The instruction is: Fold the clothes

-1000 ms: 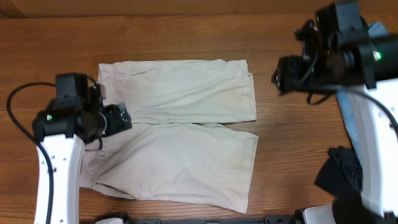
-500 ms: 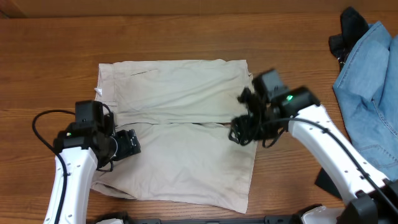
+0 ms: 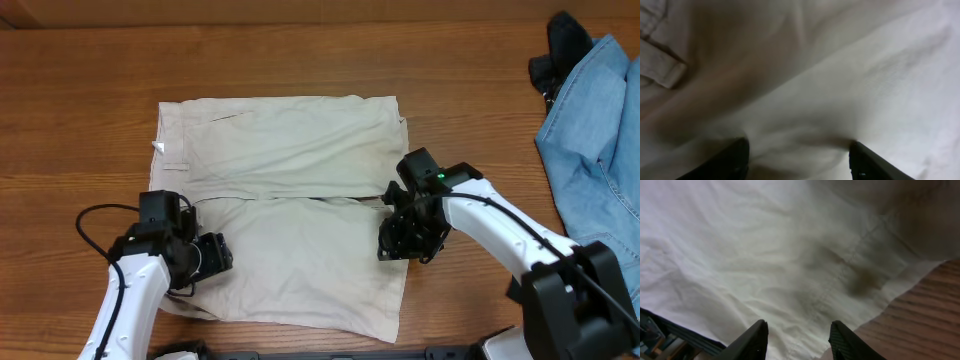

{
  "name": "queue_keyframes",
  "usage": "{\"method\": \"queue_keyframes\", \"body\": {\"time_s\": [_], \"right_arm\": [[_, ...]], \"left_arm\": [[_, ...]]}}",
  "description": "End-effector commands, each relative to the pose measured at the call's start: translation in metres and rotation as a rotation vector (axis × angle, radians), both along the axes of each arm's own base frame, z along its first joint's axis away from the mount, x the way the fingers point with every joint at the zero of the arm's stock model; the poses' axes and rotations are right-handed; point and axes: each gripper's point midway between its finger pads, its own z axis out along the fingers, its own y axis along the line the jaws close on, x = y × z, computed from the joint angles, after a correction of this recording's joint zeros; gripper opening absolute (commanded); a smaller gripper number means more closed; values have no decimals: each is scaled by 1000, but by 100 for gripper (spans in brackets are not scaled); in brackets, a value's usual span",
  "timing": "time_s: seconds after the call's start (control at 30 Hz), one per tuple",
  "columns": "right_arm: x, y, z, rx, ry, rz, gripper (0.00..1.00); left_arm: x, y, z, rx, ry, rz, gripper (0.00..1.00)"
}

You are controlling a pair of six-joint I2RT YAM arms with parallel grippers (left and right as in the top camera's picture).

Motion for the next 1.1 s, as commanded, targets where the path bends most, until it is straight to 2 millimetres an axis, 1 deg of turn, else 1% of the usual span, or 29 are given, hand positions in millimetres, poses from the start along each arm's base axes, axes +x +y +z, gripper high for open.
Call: {"method": "queue_keyframes", "body": {"time_s": [0.0, 0.07, 0.2, 0.33, 0.43, 0.57, 0.63, 0.73, 0.83, 1.07], "right_arm": [[-4, 1, -14, -10, 48, 4, 45], [-6, 1, -23, -23, 77, 4, 45], [-7, 0, -38, -38, 111, 4, 45], [4, 1, -42, -32, 67, 0, 45], [21, -10, -48, -86, 6, -45, 45], [55, -26, -54, -130, -109, -111, 43], [71, -32, -55, -126, -161, -144, 41], [92, -39, -54, -107, -227, -187, 41], [106, -44, -53, -98, -268, -217, 41], [128, -50, -48, -82, -342, -249, 41]], "left_arm": [[0, -5, -5, -22, 1, 16, 67], [2, -5, -9, -24, 4, 29, 69], [3, -5, -21, -31, 41, 40, 70], [9, -4, -35, -34, 58, 42, 72], [20, -7, -42, -58, 33, 37, 73], [44, -10, -45, -83, -51, 31, 74], [59, -10, -43, -83, -108, 27, 75], [76, -9, -37, -83, -184, 21, 79], [90, -8, -32, -82, -247, 17, 79], [115, -6, -19, -78, -348, 20, 80]]}}
